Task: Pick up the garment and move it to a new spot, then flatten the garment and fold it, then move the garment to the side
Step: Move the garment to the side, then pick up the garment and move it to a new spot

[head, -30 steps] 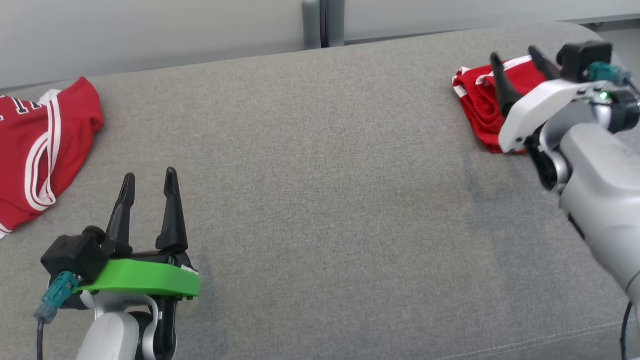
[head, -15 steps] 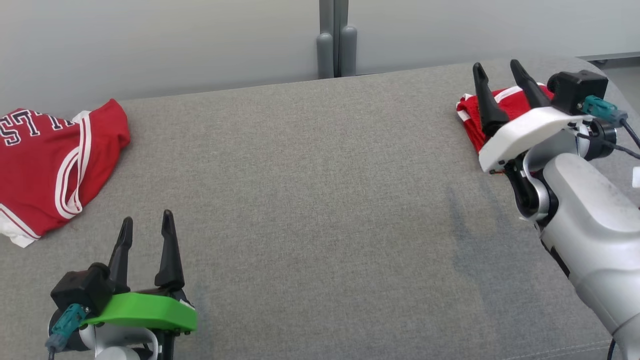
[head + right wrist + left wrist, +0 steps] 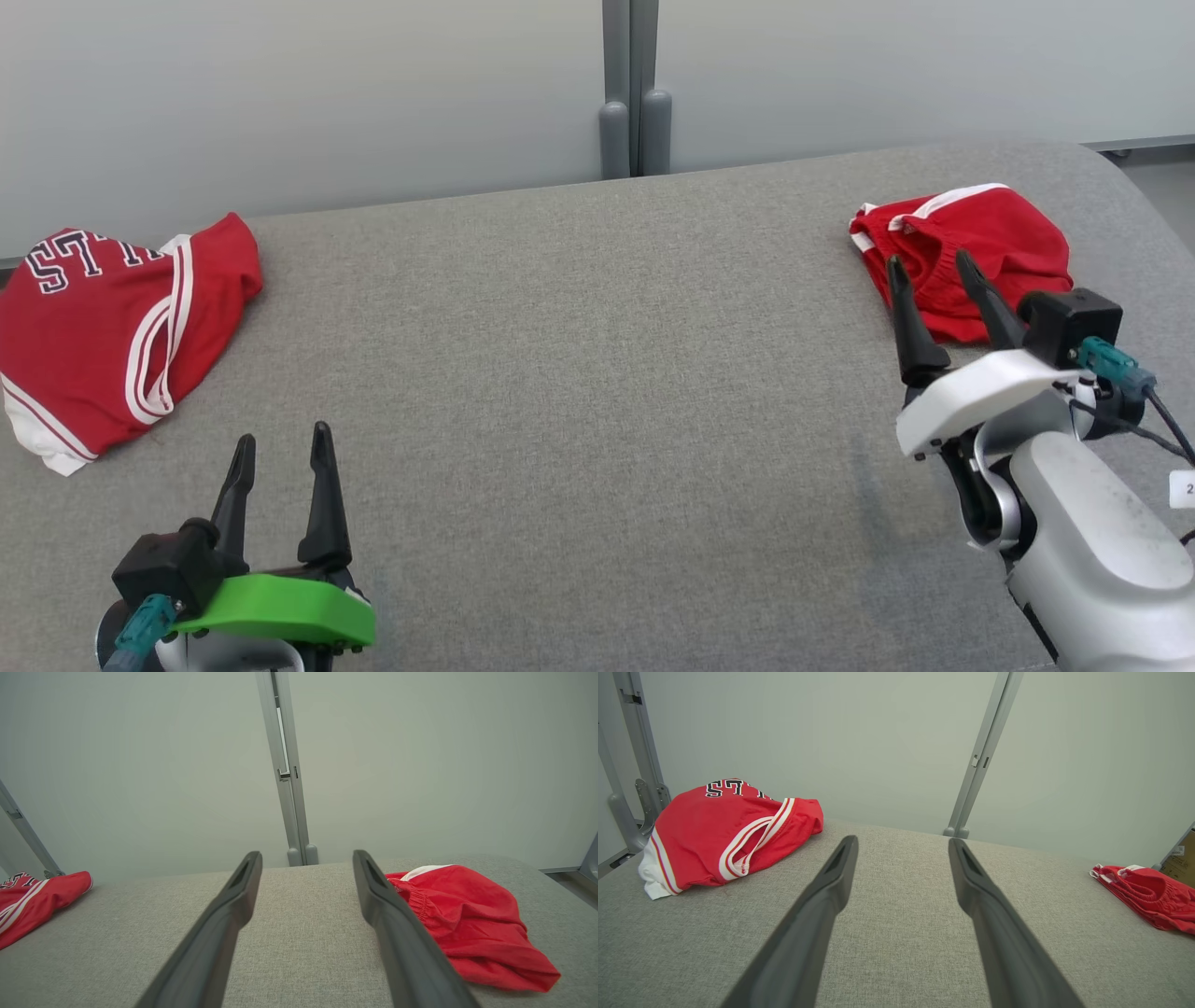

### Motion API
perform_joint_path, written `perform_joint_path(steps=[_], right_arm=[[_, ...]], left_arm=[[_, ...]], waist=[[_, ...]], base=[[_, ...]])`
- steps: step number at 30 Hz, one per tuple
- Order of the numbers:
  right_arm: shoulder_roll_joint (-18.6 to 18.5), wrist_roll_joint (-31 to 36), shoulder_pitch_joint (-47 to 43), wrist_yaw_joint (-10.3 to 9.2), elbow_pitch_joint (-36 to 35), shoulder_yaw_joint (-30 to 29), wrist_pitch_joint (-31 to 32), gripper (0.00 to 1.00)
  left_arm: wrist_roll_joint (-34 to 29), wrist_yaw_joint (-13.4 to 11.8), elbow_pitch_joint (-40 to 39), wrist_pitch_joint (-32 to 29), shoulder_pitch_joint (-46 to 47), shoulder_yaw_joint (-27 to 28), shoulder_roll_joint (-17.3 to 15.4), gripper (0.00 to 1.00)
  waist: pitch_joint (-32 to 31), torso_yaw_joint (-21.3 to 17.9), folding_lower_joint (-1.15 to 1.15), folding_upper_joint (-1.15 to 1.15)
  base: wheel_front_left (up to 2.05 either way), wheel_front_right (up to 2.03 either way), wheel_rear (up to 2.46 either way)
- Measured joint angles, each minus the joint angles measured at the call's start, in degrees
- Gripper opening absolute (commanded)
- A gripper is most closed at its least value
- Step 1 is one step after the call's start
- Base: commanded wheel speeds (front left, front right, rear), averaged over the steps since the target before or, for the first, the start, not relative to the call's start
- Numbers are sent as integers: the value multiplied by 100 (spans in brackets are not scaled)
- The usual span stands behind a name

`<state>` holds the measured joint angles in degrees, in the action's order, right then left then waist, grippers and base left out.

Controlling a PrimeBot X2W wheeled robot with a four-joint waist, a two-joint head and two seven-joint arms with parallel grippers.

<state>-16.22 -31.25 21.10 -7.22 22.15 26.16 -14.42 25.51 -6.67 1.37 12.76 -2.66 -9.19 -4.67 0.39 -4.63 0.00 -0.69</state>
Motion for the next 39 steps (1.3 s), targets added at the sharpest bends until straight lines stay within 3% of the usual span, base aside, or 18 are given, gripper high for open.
perform_joint_path(steps=[17,39], right_arm=[[550,809,-1320,0,-766,-645,-1,100],[872,1422,-1960,0,-1312,-1102,-1,100]], left_arm=[[-402,-40,37,92,-342,36,19,100],[-489,-41,126,99,-412,98,63,100]], waist=[[-119,24,0,0],[-128,80,0,0]], base=[[0,0,0],[0,0,0]])
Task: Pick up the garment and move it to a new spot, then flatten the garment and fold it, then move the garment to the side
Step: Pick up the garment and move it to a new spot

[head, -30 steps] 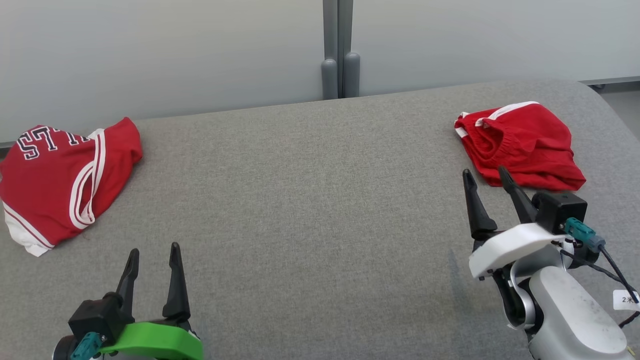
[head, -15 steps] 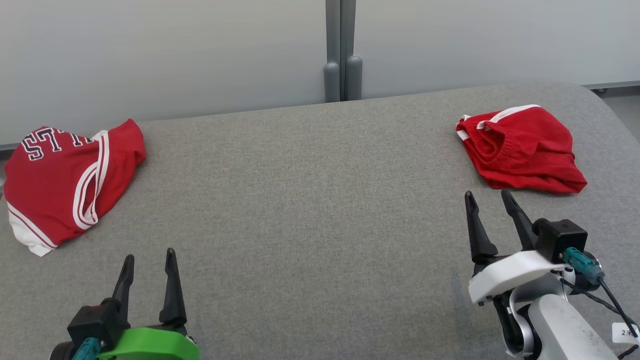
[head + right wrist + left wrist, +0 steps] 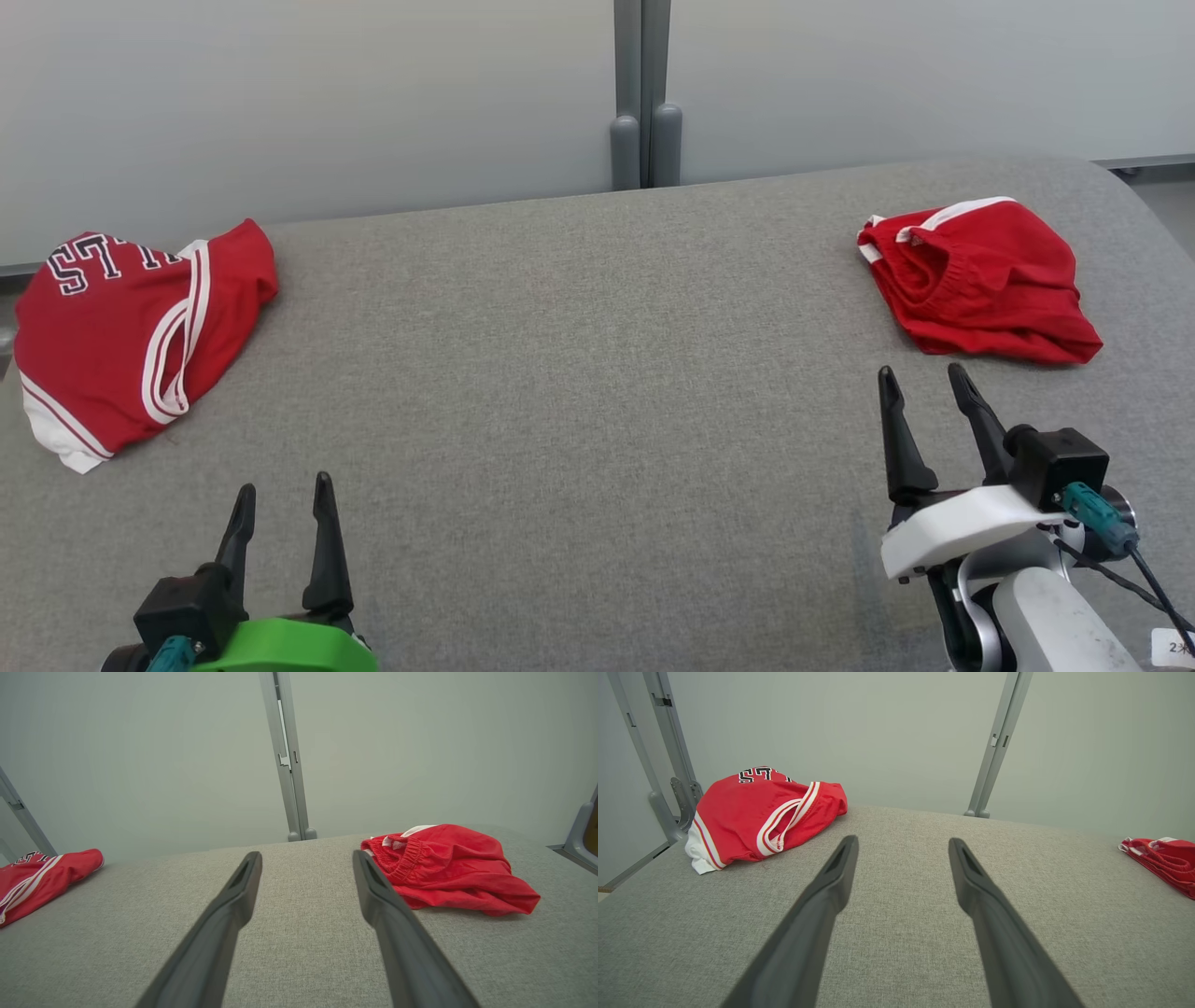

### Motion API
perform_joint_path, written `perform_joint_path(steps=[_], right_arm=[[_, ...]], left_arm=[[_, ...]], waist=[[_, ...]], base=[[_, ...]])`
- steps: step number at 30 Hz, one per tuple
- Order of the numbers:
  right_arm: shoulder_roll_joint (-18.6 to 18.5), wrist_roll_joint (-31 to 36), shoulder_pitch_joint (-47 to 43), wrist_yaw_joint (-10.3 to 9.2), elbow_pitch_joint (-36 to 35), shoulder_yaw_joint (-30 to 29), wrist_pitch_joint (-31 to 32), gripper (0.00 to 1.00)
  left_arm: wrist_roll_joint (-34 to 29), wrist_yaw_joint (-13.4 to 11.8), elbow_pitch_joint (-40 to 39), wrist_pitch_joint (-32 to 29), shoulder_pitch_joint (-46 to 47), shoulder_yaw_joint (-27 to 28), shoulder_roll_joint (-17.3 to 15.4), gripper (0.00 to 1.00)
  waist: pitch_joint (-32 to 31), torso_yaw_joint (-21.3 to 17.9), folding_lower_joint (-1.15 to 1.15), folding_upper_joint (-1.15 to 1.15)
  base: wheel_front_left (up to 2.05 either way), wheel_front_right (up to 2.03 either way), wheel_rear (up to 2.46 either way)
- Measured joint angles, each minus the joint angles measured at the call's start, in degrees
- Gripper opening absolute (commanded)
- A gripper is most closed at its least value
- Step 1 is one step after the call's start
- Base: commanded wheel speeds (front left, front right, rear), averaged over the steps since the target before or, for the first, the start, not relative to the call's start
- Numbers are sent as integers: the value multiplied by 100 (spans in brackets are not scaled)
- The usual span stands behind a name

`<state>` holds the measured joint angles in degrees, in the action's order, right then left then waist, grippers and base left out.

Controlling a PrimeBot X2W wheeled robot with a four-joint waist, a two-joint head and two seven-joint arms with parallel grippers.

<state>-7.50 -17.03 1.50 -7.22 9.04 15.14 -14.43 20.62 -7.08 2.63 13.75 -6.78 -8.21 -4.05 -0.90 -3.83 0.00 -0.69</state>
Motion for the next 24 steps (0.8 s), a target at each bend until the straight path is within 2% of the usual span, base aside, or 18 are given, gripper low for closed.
perform_joint_path(steps=[13,17,24], right_arm=[[26,107,-216,0,-266,-68,0,100],[31,143,-211,16,-289,92,0,100],[86,149,-191,175,-270,387,0,100]], left_arm=[[-93,0,7,0,15,-78,43,100],[-125,-1,-2,1,14,137,76,100],[-174,-1,-88,27,-8,517,99,100]], waist=[[30,513,0,0],[27,790,0,0],[8,1321,0,0]], base=[[0,0,0],[0,0,0],[0,0,0]])
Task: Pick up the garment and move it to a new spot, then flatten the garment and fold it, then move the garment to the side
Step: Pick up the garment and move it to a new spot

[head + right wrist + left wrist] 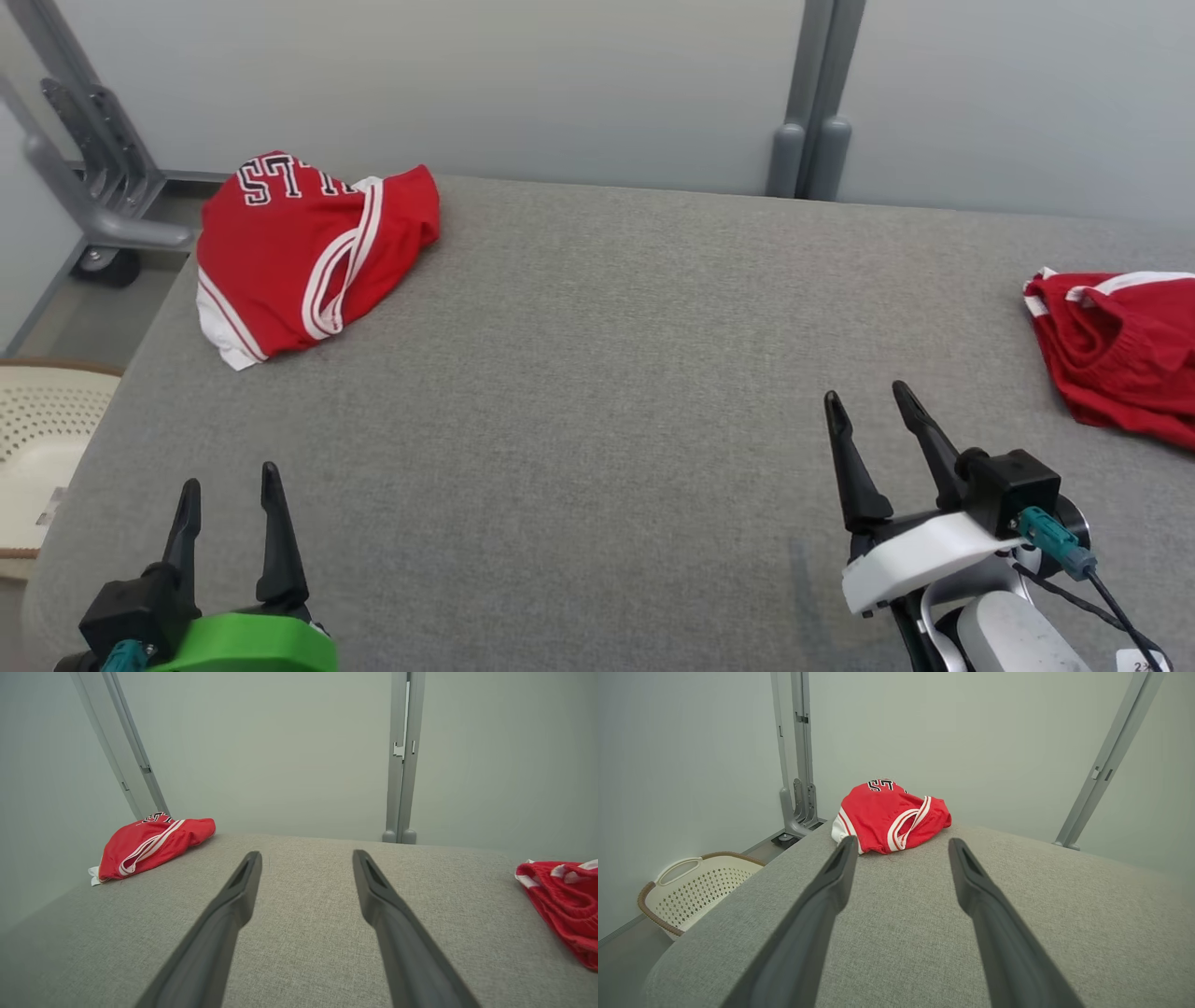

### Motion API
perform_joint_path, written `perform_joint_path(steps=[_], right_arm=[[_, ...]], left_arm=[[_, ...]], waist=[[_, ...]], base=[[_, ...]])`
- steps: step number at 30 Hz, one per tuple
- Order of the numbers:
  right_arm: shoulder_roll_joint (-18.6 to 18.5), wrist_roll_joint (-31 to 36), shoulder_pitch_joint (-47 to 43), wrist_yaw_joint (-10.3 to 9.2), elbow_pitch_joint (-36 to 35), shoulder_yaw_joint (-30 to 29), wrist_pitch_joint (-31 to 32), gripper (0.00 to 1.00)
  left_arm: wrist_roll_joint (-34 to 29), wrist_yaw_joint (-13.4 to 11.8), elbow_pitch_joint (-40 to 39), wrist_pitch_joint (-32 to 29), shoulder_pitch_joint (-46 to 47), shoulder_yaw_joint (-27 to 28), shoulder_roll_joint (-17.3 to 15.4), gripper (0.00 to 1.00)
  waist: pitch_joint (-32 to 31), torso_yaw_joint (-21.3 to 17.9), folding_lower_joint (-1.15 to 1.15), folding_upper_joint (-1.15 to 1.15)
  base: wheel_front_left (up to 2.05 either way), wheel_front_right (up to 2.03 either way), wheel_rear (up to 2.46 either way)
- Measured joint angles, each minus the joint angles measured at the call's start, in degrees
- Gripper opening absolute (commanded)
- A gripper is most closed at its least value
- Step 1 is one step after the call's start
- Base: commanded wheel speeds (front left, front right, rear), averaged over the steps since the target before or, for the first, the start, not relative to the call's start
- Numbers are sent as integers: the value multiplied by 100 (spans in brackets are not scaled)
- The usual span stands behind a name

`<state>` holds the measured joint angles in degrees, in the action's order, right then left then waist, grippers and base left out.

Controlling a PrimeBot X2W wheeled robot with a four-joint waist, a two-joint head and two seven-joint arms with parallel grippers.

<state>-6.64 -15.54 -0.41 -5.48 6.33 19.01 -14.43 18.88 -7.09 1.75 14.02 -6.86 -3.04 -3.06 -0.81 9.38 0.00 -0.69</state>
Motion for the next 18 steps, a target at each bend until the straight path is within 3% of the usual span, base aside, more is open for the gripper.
perform_joint_path(steps=[7,18], right_arm=[[53,2,90,87,64,55,0,100],[92,2,112,-5,44,-205,0,100]], left_arm=[[-5,0,-49,15,-114,88,10,100],[-58,0,-92,5,-137,-308,15,100]], waist=[[-29,475,0,0],[-55,1367,0,0]], base=[[0,0,0],[0,0,0]])
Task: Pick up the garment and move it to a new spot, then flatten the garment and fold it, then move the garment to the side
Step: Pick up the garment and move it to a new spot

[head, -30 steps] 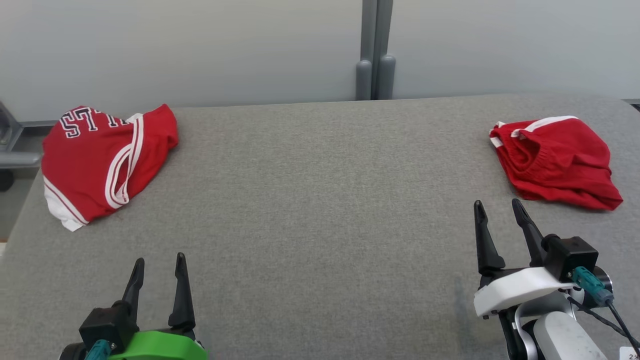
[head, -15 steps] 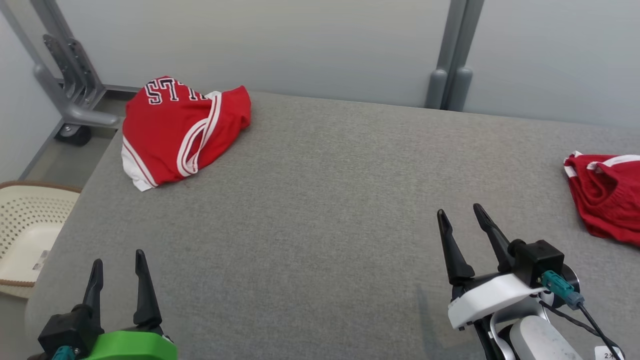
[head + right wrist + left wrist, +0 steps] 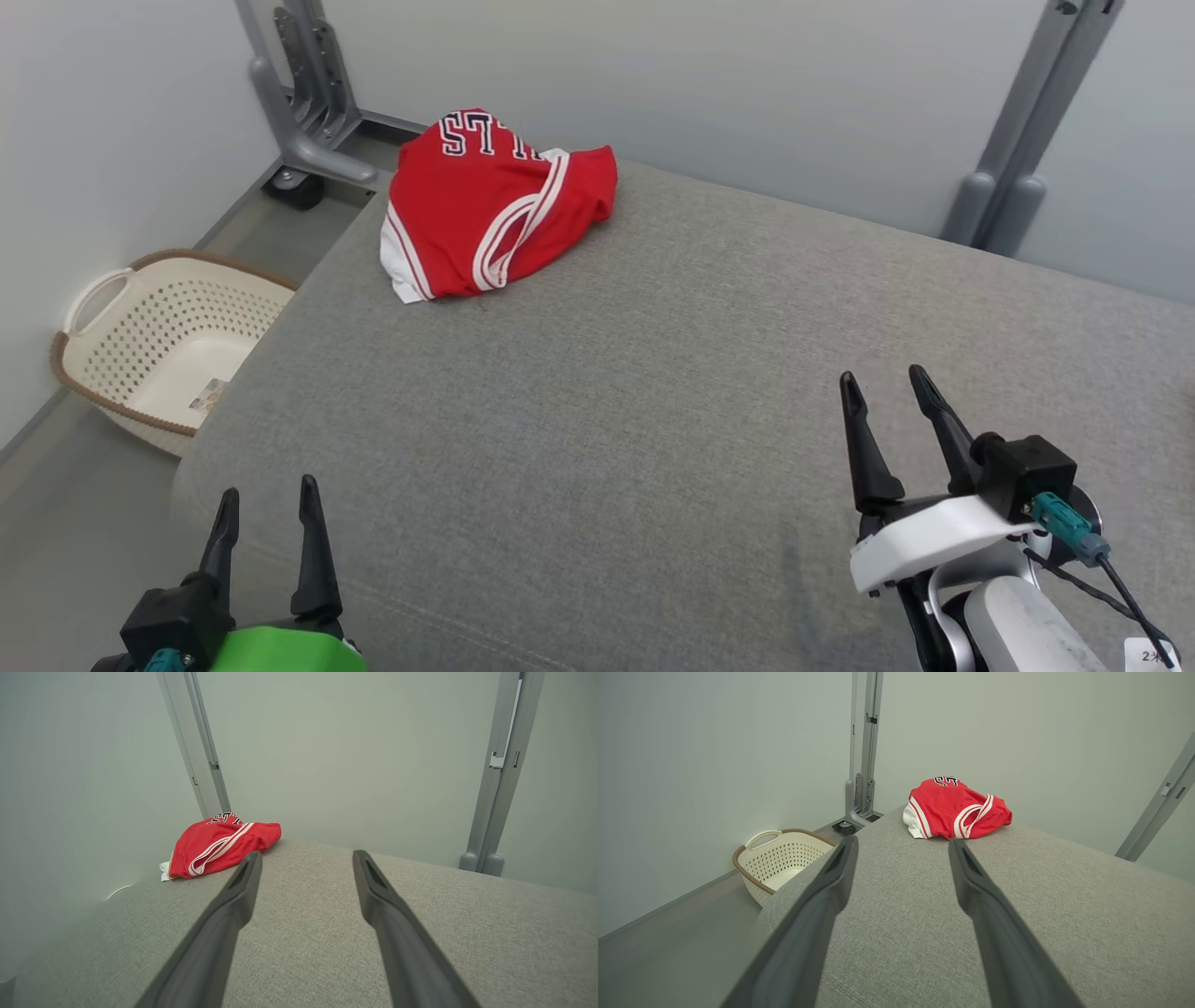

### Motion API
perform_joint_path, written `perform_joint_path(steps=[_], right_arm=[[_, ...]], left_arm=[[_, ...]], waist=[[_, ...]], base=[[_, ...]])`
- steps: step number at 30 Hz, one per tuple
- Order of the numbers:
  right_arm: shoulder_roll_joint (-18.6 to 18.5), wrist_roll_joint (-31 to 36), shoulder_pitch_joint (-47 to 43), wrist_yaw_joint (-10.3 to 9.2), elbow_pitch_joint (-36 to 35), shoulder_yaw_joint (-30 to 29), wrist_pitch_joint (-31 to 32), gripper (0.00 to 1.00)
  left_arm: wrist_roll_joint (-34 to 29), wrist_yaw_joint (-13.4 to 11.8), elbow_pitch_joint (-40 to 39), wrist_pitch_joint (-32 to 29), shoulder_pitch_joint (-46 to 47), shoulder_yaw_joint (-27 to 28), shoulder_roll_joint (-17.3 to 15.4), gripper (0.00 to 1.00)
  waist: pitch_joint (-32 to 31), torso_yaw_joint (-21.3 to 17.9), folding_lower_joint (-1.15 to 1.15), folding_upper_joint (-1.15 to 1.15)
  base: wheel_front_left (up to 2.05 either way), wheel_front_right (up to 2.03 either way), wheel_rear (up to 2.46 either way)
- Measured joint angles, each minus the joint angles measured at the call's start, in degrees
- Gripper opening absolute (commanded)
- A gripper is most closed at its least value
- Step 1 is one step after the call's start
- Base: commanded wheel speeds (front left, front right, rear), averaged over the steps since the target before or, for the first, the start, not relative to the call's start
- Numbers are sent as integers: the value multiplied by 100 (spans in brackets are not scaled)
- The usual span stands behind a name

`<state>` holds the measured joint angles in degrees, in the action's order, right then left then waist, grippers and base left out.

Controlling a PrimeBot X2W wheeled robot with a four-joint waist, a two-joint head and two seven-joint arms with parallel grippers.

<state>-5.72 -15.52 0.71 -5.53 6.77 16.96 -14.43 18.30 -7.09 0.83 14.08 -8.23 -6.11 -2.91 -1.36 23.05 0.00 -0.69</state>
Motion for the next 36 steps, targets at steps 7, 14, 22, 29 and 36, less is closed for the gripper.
perform_joint_path(steps=[7,14,22,29,36], right_arm=[[18,57,-13,-19,-33,-76,0,100],[-2,166,-14,-63,-100,-87,0,100],[-189,300,70,-68,-354,-176,35,100],[-406,549,855,-66,-770,-218,176,100],[-467,597,1115,-5,-953,-104,392,100]], left_arm=[[1,0,26,-48,2,10,-1,100],[32,-1,-76,-100,15,30,-2,100],[59,55,-299,-275,950,-11,-26,100],[60,112,-155,-853,2170,88,-352,100],[141,162,331,-1664,3446,397,-766,100]], waist=[[-18,420,0,0],[17,369,0,0],[252,225,0,0],[537,19,0,0],[873,-323,0,0]], base=[[0,0,0],[0,0,0],[0,0,0],[0,0,0],[0,0,0]])
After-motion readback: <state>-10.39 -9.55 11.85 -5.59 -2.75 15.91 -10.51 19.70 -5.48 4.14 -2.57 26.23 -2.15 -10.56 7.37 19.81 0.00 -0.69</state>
